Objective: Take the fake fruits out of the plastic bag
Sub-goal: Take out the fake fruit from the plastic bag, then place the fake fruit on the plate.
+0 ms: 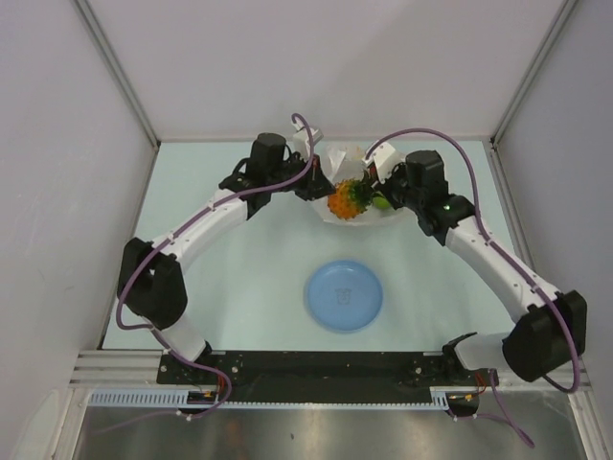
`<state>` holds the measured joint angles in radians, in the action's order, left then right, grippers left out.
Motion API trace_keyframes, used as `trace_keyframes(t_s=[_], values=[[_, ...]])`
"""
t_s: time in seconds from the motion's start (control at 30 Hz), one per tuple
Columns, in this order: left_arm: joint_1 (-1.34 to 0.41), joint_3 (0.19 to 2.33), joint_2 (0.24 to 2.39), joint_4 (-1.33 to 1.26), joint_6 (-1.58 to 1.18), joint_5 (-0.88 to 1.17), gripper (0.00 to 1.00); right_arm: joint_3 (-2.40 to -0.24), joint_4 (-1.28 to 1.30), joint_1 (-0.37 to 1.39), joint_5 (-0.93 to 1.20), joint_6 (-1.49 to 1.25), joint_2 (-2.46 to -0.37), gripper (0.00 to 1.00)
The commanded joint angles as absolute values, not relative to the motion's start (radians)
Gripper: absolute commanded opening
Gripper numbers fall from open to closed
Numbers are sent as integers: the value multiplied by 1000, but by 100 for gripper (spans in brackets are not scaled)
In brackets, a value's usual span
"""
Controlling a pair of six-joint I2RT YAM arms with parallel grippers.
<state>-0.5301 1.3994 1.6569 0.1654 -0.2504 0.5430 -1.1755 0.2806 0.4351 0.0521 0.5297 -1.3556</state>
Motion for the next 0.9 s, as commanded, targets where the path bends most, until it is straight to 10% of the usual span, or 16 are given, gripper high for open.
trace_keyframes(t_s=[0.0, 0.87], values=[[-528, 1451, 1674, 146, -233, 529, 0, -1187, 342, 460, 101, 552, -1232, 0], [-474, 1460, 1717, 140, -275, 528, 2, -1097, 572, 755, 184, 726, -1037, 0]])
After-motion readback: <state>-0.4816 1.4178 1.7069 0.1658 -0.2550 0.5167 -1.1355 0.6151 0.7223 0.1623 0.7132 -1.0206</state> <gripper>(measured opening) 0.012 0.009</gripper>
